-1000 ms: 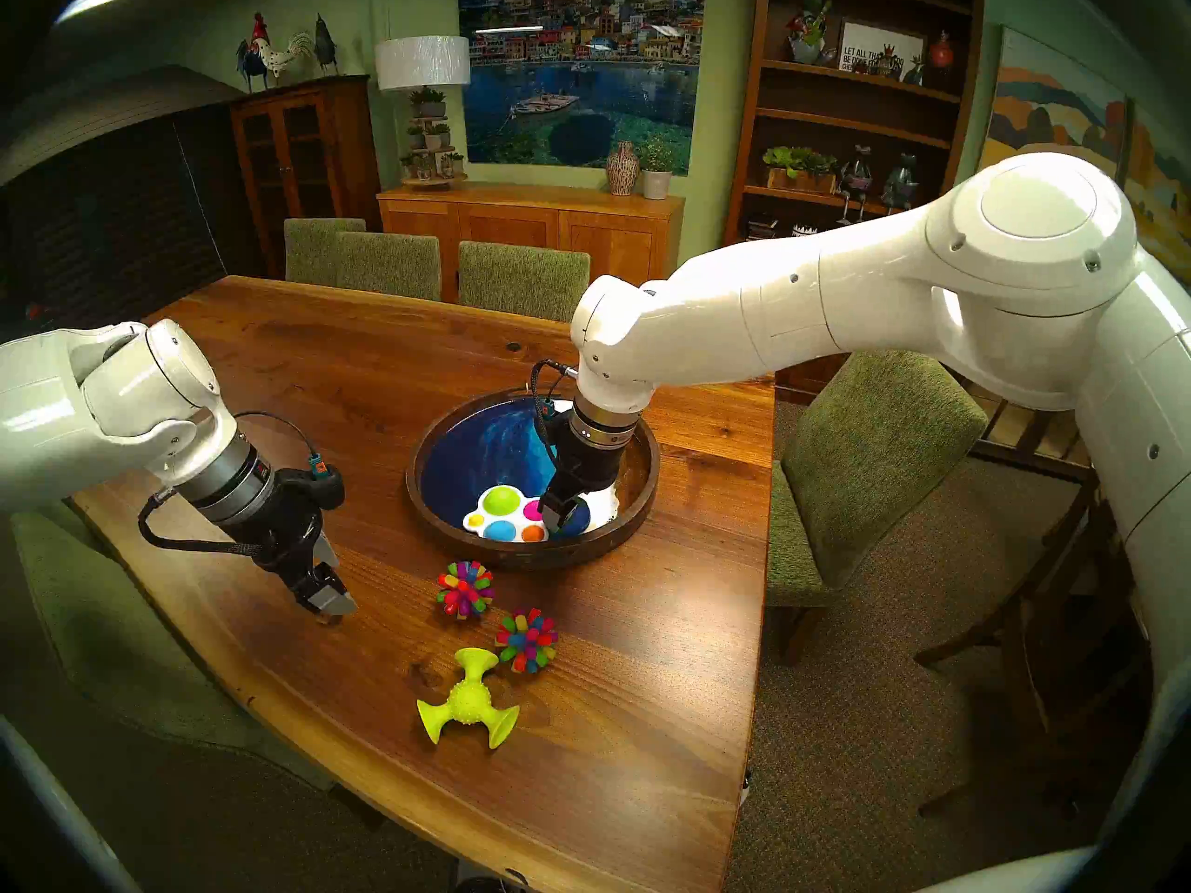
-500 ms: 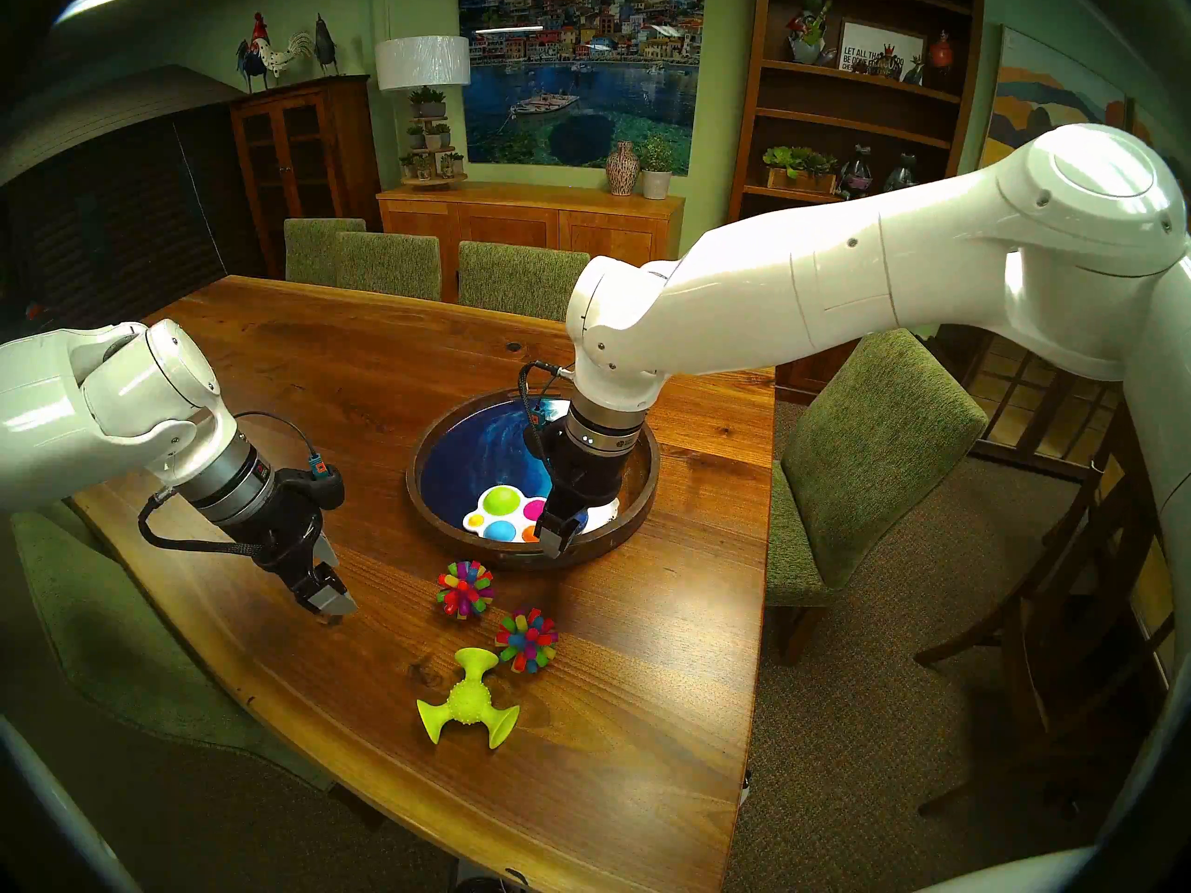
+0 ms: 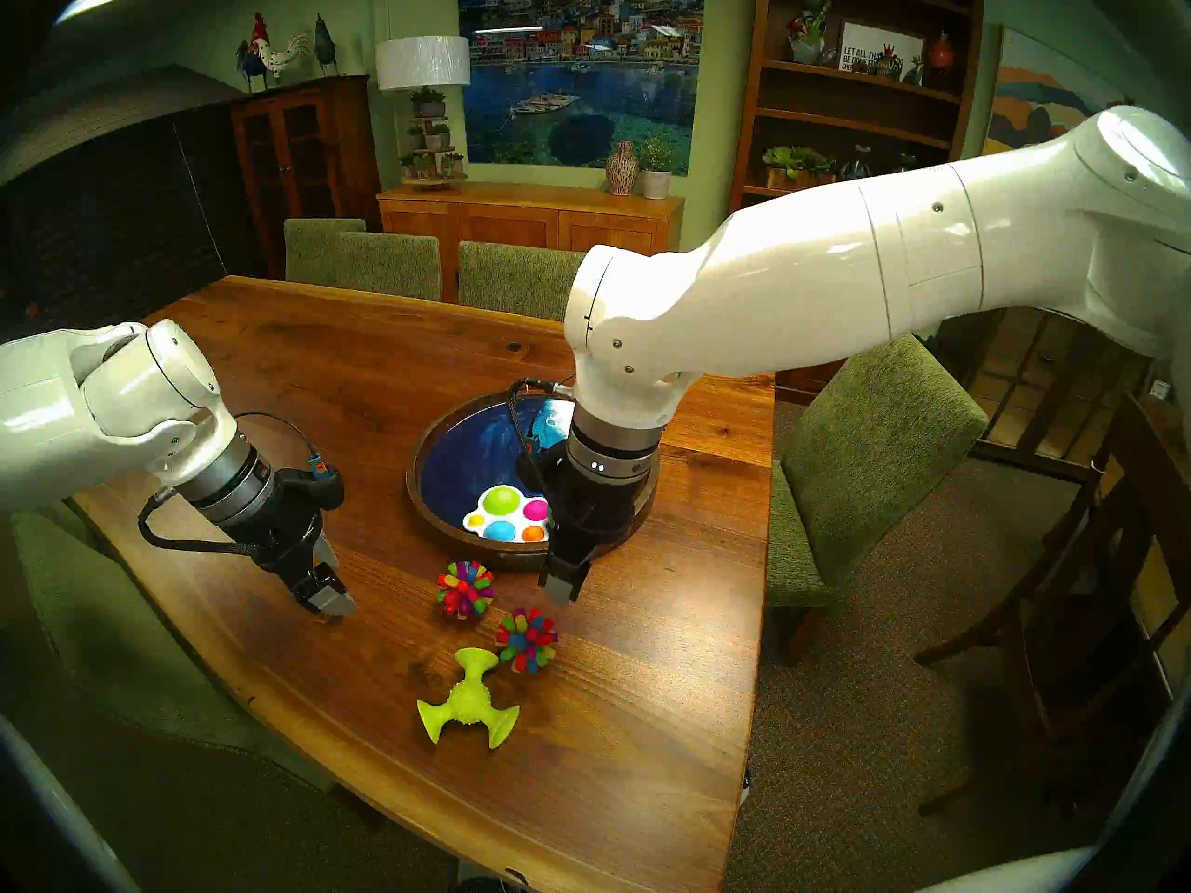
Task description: Put toys in center tray
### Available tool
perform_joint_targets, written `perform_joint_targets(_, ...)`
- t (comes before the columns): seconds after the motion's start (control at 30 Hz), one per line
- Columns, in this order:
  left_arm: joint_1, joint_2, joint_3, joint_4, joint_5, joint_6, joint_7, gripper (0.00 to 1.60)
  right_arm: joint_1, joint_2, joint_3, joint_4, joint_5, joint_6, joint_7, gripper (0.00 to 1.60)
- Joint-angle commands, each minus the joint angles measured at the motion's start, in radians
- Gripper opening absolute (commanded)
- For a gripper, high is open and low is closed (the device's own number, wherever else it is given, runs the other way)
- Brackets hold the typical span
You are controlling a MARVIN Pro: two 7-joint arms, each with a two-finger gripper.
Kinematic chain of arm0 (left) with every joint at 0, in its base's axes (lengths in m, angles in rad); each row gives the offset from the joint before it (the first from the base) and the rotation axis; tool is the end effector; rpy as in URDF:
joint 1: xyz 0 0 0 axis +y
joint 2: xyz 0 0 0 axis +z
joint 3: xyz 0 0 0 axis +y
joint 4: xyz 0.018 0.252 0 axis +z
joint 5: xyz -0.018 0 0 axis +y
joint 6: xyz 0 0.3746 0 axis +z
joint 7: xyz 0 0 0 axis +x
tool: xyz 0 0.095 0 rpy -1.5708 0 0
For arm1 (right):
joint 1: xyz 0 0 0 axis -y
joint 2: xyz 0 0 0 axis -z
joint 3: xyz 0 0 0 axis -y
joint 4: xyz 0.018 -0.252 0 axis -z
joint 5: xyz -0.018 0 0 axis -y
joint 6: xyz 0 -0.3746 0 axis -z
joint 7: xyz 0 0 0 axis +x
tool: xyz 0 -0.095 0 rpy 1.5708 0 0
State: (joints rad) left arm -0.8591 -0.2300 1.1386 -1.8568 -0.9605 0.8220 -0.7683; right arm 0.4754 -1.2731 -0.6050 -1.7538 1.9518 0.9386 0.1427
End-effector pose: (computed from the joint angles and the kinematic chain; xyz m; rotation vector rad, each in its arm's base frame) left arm 0.3988 0.0990 -0.1719 2.6613 -1.2524 0.2969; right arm 0.3510 0.2635 -0.1593 -2.4156 -1.7235 -0.0809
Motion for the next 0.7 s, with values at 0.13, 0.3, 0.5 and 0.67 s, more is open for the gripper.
perform_joint_targets(0.13, -0.020, -0.006, -0.018, -0.002, -0.002, 0.002, 0.001, 1.60, 0.038, -0.014, 0.033, -0.122, 0.130, -0.109, -0.172, 1.60)
perform_joint_targets(0.3, -0.020, -0.006, -0.018, -0.003, -0.002, 0.002, 0.001, 1.60, 0.006, -0.086, 0.029, -0.091, 0.201, -0.179, -0.278, 1.60)
perform_joint_targets(0.5, -0.021, -0.006, -0.018, -0.003, -0.002, 0.002, 0.001, 1.60, -0.039, -0.171, 0.020, -0.020, 0.264, -0.213, -0.362, 1.60)
perform_joint_targets(0.67, -0.021, -0.005, -0.018, -0.003, -0.002, 0.003, 0.001, 1.60, -0.066, -0.234, -0.003, 0.051, 0.331, -0.191, -0.421, 1.60)
